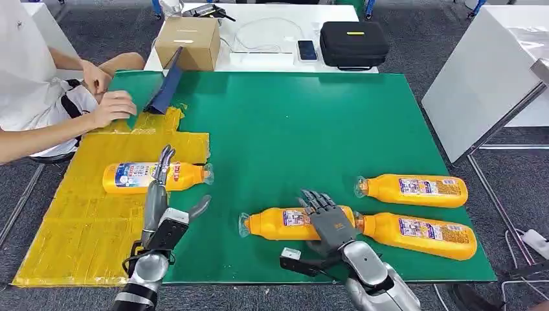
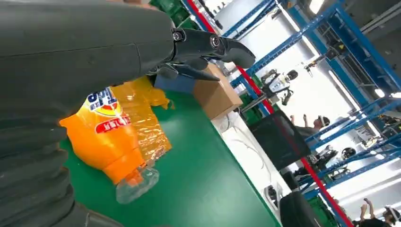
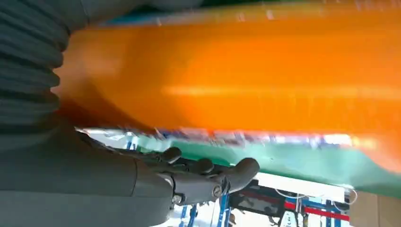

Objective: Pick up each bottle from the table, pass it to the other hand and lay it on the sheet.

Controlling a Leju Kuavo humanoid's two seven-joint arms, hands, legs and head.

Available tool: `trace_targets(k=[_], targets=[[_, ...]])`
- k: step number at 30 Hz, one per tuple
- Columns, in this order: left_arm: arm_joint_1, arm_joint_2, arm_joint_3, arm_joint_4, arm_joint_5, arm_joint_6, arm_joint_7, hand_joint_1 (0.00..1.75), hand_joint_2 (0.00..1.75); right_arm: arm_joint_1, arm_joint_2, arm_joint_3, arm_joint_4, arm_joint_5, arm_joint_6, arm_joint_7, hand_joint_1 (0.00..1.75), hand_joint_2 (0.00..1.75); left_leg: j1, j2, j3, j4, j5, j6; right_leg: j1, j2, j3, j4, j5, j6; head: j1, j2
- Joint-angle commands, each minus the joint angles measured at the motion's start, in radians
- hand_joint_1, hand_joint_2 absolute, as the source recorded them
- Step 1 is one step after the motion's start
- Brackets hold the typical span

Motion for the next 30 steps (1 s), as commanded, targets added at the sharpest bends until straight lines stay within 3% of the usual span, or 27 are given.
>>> trace_targets(k=[1, 6, 13, 15, 26, 30], targets=[[-0.014, -0.001, -0.022, -0.005, -0.006, -0.008, 0.009, 0.0, 1.75, -0.042, 0.004, -0.011, 0.115, -0.001, 0.025, 0.002, 1.73, 1.75, 0.001, -0.002, 0.004, 0.0, -0.002, -0.002, 0.0, 0.001, 0.004, 0.0, -0.002, -0.001, 0.0, 0.0], [-0.009, 0.002, -0.033, -0.013, 0.006, -0.025, 0.019, 0.0, 1.75, -0.058, 0.022, -0.029, 0.14, 0.03, 0.007, 0.043, 1.62, 1.75, 0.001, -0.001, 0.005, 0.0, -0.002, -0.002, 0.0, 0.002, 0.005, 0.0, -0.002, -0.001, 0.0, 0.0], [-0.006, 0.003, -0.048, -0.029, 0.01, -0.037, 0.019, 0.0, 1.75, -0.062, 0.029, -0.031, 0.15, 0.033, 0.015, 0.041, 1.66, 1.75, 0.001, -0.002, 0.006, 0.0, -0.003, -0.003, 0.0, 0.002, 0.006, 0.0, -0.002, -0.001, 0.0, 0.0], [-0.004, 0.005, -0.061, -0.042, 0.014, -0.049, 0.023, 0.0, 1.75, -0.058, 0.049, -0.05, 0.137, 0.0, -0.03, 0.006, 1.75, 1.75, 0.0, -0.002, 0.007, 0.0, -0.003, -0.003, 0.0, 0.001, 0.007, 0.0, -0.002, -0.001, 0.0, 0.0], [0.001, 0.005, -0.065, -0.05, 0.016, -0.054, 0.024, 0.0, 1.75, -0.053, 0.058, -0.052, 0.118, -0.005, -0.034, 0.001, 1.75, 1.75, 0.001, -0.002, 0.006, 0.0, -0.003, -0.003, 0.0, 0.001, 0.006, 0.0, -0.002, -0.001, 0.0, 0.0], [0.01, 0.006, -0.088, -0.077, 0.041, -0.109, 0.026, 0.0, 1.75, -0.009, 0.104, -0.112, 0.003, -0.095, -0.142, -0.06, 1.75, 1.75, 0.001, -0.001, 0.003, 0.0, -0.002, -0.002, 0.0, 0.001, 0.003, 0.0, -0.001, -0.001, 0.0, 0.0]])
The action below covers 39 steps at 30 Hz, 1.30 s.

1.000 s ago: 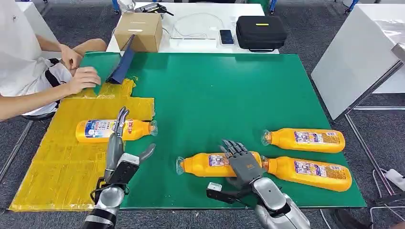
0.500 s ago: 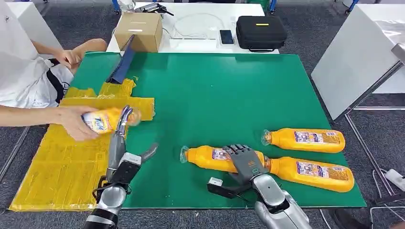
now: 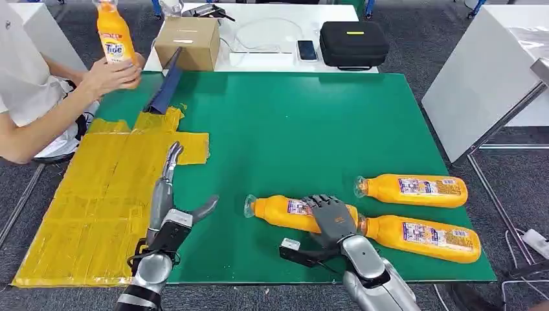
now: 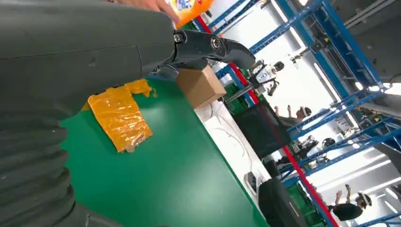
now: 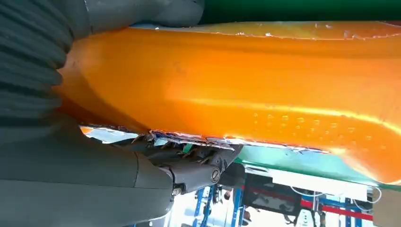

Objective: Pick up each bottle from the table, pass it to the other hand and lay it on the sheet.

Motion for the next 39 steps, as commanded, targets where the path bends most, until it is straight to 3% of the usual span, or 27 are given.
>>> trace_targets(k=[1, 11, 20, 23, 29, 39], targets=[[-0.002, 0.015, -0.047, -0.017, 0.029, -0.07, 0.009, 0.0, 1.75, 0.032, 0.07, -0.081, -0.085, -0.102, -0.132, -0.07, 1.75, 1.75, 0.001, -0.002, 0.005, 0.001, -0.003, -0.003, 0.0, 0.001, 0.005, 0.001, -0.003, -0.002, 0.0, 0.0], [-0.025, 0.008, -0.186, -0.002, 0.124, -0.255, 0.081, 0.0, 1.75, 0.135, 0.189, -0.2, -0.341, -0.365, -0.375, -0.277, 1.75, 1.75, 0.001, -0.004, 0.004, 0.002, -0.003, -0.003, 0.0, -0.001, 0.003, 0.002, -0.004, -0.002, 0.0, 0.0], [-0.025, 0.008, -0.188, -0.001, 0.128, -0.26, 0.082, 0.0, 1.75, 0.137, 0.192, -0.202, -0.346, -0.371, -0.378, -0.282, 1.75, 1.75, 0.0, -0.003, 0.003, 0.0, -0.002, -0.003, 0.0, 0.0, 0.003, 0.001, -0.002, -0.002, 0.0, 0.0], [-0.041, 0.015, -0.206, 0.026, 0.213, -0.393, 0.121, 0.0, 1.75, 0.141, 0.197, -0.204, -0.356, -0.452, -0.354, -0.328, 1.75, 1.75, 0.001, -0.003, 0.004, 0.001, -0.003, -0.003, 0.0, 0.001, 0.003, 0.001, -0.003, -0.002, 0.0, 0.0], [-0.085, 0.012, -0.205, 0.119, 0.317, -0.5, 0.139, 0.0, 1.75, 0.154, 0.216, -0.193, -0.363, -0.582, -0.285, -0.396, 1.75, 1.75, 0.0, -0.002, 0.003, -0.001, -0.001, -0.002, 0.0, 0.0, 0.002, 0.0, -0.001, -0.001, 0.0, 0.0], [-0.068, 0.007, -0.242, 0.044, 0.321, -0.497, 0.144, 0.0, 1.75, 0.146, 0.238, -0.183, -0.283, -0.591, -0.27, -0.411, 1.75, 1.75, 0.001, -0.003, 0.008, 0.001, -0.004, -0.004, 0.0, 0.001, 0.007, 0.001, -0.004, -0.002, 0.0, 0.0]])
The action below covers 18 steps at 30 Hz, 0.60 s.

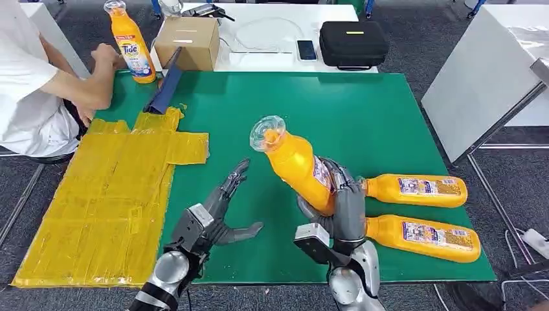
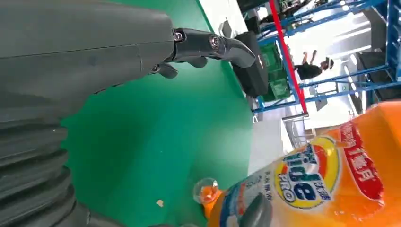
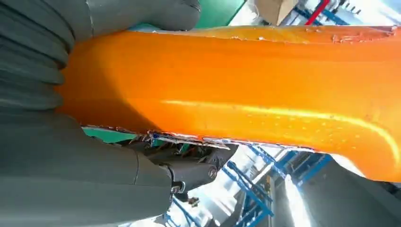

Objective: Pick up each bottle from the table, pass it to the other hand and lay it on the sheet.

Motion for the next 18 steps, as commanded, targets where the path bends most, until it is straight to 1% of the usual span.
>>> trace_targets(k=[1, 4, 6, 7, 8, 9, 10, 11, 12, 13, 16, 17, 18], targets=[[-0.035, 0.018, -0.052, 0.022, 0.018, -0.014, 0.006, 0.0, 1.75, -0.024, 0.017, 0.003, 0.084, -0.013, 0.019, -0.011, 1.75, 1.75, 0.001, -0.003, 0.009, 0.002, -0.005, -0.004, 0.0, 0.001, 0.009, 0.001, -0.005, -0.002, 0.0, 0.0], [-0.038, 0.018, -0.065, -0.001, 0.045, -0.038, 0.003, 0.0, 1.75, -0.032, 0.033, 0.027, 0.139, -0.011, 0.047, -0.017, 1.75, 1.75, 0.001, -0.001, 0.003, 0.0, -0.001, -0.002, 0.001, 0.001, 0.003, 0.0, -0.001, -0.001, 0.0, 0.0], [-0.054, 0.021, -0.072, -0.002, 0.063, -0.045, 0.02, 0.0, 1.75, -0.049, 0.049, 0.054, 0.203, -0.004, 0.062, -0.031, 1.75, 1.75, 0.001, -0.002, 0.007, 0.001, -0.003, -0.004, 0.0, 0.002, 0.007, 0.001, -0.003, -0.002, 0.0, 0.0], [-0.061, 0.02, -0.069, 0.006, 0.077, -0.049, 0.026, 0.0, 1.75, -0.053, 0.054, 0.069, 0.226, 0.002, 0.067, -0.036, 1.75, 1.75, 0.001, 0.0, 0.003, 0.0, -0.001, -0.002, 0.001, 0.002, 0.003, -0.001, -0.001, -0.001, 0.0, 0.0], [-0.072, 0.019, -0.065, 0.017, 0.088, -0.048, 0.028, 0.0, 1.75, -0.061, 0.058, 0.092, 0.255, 0.019, 0.064, -0.046, 1.75, 1.75, 0.001, -0.001, 0.006, 0.0, -0.003, -0.003, 0.0, 0.003, 0.006, 0.0, -0.002, -0.002, 0.0, 0.0], [-0.079, 0.015, -0.059, 0.026, 0.099, -0.049, 0.03, 0.0, 1.75, -0.065, 0.061, 0.106, 0.271, 0.036, 0.053, -0.052, 1.75, 1.75, 0.001, 0.0, 0.004, 0.0, -0.001, -0.002, 0.001, 0.002, 0.004, 0.0, -0.001, -0.001, 0.0, 0.0], [-0.086, 0.009, -0.049, 0.038, 0.123, -0.056, 0.035, 0.0, 1.75, -0.071, 0.062, 0.124, 0.293, 0.06, 0.037, -0.054, 1.75, 1.75, 0.001, -0.001, 0.006, 0.0, -0.002, -0.003, 0.0, 0.003, 0.006, 0.0, -0.002, -0.002, 0.0, 0.0], [-0.096, 0.006, -0.044, 0.049, 0.135, -0.058, 0.037, 0.0, 1.75, -0.077, 0.066, 0.142, 0.312, 0.073, 0.031, -0.056, 1.75, 1.75, 0.001, 0.0, 0.003, 0.0, -0.001, -0.002, 0.001, 0.002, 0.003, -0.001, 0.0, -0.001, 0.0, 0.0], [-0.1, 0.004, -0.039, 0.054, 0.143, -0.059, 0.039, 0.0, 1.75, -0.078, 0.069, 0.147, 0.32, 0.071, 0.033, -0.055, 1.75, 1.75, 0.002, 0.0, 0.006, 0.0, -0.003, -0.003, 0.001, 0.003, 0.006, 0.0, -0.001, -0.002, 0.0, 0.0], [-0.106, 0.001, -0.034, 0.063, 0.155, -0.061, 0.041, 0.0, 1.75, -0.082, 0.07, 0.161, 0.332, 0.073, 0.037, -0.056, 1.75, 1.75, 0.001, 0.0, 0.005, -0.001, -0.001, -0.003, 0.001, 0.003, 0.004, 0.0, -0.001, -0.001, 0.0, 0.0], [-0.121, 0.003, -0.033, 0.077, 0.17, -0.062, 0.045, 0.0, 1.75, -0.099, 0.071, 0.189, 0.375, 0.093, 0.014, -0.044, 1.75, 1.75, 0.002, -0.001, 0.006, 0.0, -0.002, -0.003, 0.001, 0.002, 0.006, 0.0, -0.001, -0.001, 0.0, 0.0], [-0.123, 0.004, -0.034, 0.078, 0.169, -0.062, 0.045, 0.0, 1.75, -0.101, 0.071, 0.191, 0.38, 0.094, 0.011, -0.042, 1.75, 1.75, 0.001, 0.0, 0.004, -0.001, -0.001, -0.002, 0.001, 0.002, 0.003, -0.001, 0.0, -0.001, 0.0, 0.0], [-0.124, 0.004, -0.034, 0.078, 0.17, -0.061, 0.045, 0.0, 1.75, -0.104, 0.07, 0.194, 0.386, 0.093, 0.014, -0.043, 1.75, 1.75, 0.002, -0.001, 0.006, 0.0, -0.002, -0.003, 0.001, 0.002, 0.006, -0.001, -0.002, -0.002, 0.0, 0.0]])
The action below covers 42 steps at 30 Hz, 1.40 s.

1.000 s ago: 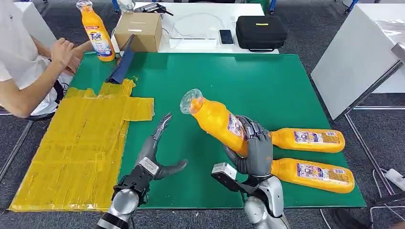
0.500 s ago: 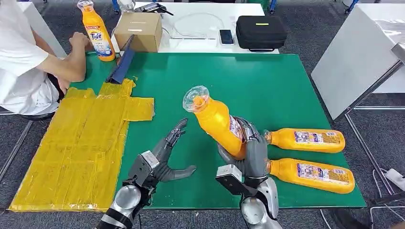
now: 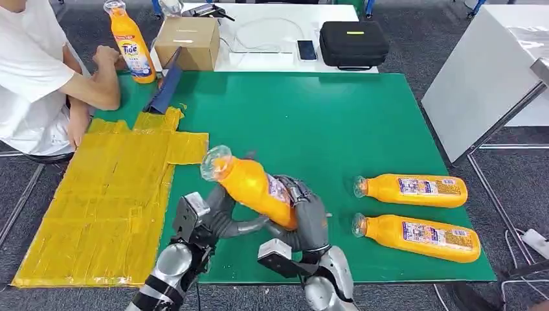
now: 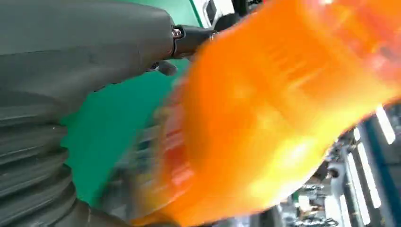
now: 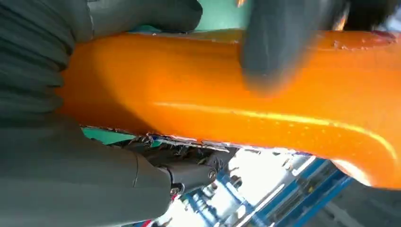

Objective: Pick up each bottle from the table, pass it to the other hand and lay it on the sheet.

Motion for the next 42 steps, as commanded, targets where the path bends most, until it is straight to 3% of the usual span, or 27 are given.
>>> trace_targets(k=[1, 13, 14, 15, 17, 18, 42], targets=[[-0.074, 0.011, 0.0, 0.086, 0.018, -0.003, 0.01, 0.0, 1.75, -0.083, 0.002, 0.092, 0.21, 0.02, -0.024, 0.011, 1.75, 1.75, 0.001, -0.002, 0.006, 0.0, -0.002, -0.003, 0.0, 0.001, 0.006, -0.001, -0.002, -0.001, 0.0, 0.0], [-0.092, 0.007, 0.004, 0.116, 0.051, -0.008, 0.016, 0.0, 1.75, -0.106, 0.016, 0.135, 0.284, 0.027, -0.016, -0.001, 1.75, 1.75, 0.001, -0.004, 0.007, 0.001, -0.003, -0.004, 0.0, 0.0, 0.007, 0.0, -0.003, -0.002, 0.0, 0.0], [-0.091, 0.006, 0.005, 0.117, 0.053, -0.007, 0.014, 0.3, 1.75, -0.107, 0.017, 0.136, 0.289, 0.026, -0.019, -0.001, 1.75, 1.75, 0.001, -0.003, 0.005, 0.0, -0.002, -0.003, 0.0, 0.0, 0.005, 0.0, -0.002, -0.002, 0.0, 0.0], [-0.089, 0.005, 0.006, 0.116, 0.055, -0.006, 0.012, 1.55, 1.75, -0.108, 0.017, 0.139, 0.293, 0.025, -0.022, -0.001, 1.75, 1.75, 0.001, -0.003, 0.007, 0.0, -0.003, -0.003, 0.0, 0.0, 0.007, 0.0, -0.003, -0.002, 0.0, 0.0], [-0.089, 0.005, 0.006, 0.116, 0.055, -0.006, 0.012, 1.61, 1.75, -0.108, 0.017, 0.139, 0.293, 0.025, -0.022, -0.001, 1.75, 1.75, 0.001, -0.002, 0.003, 0.0, -0.001, -0.002, 0.0, 0.0, 0.003, -0.001, -0.001, -0.001, 0.0, 0.0], [-0.087, 0.005, 0.005, 0.11, 0.054, -0.005, 0.012, 1.75, 1.75, -0.108, 0.015, 0.14, 0.293, 0.023, -0.023, -0.002, 1.75, 1.75, 0.001, -0.003, 0.005, 0.0, -0.002, -0.002, 0.0, 0.0, 0.005, 0.0, -0.002, -0.001, 0.0, 0.0], [-0.071, -0.011, 0.056, 0.095, 0.097, 0.045, 0.019, 1.75, 1.75, -0.092, 0.006, 0.129, 0.273, 0.009, -0.048, 0.006, 1.75, 1.75, 0.001, -0.004, 0.007, 0.0, -0.003, -0.003, 0.0, -0.001, 0.006, 0.0, -0.003, -0.002, 0.0, 0.0]])
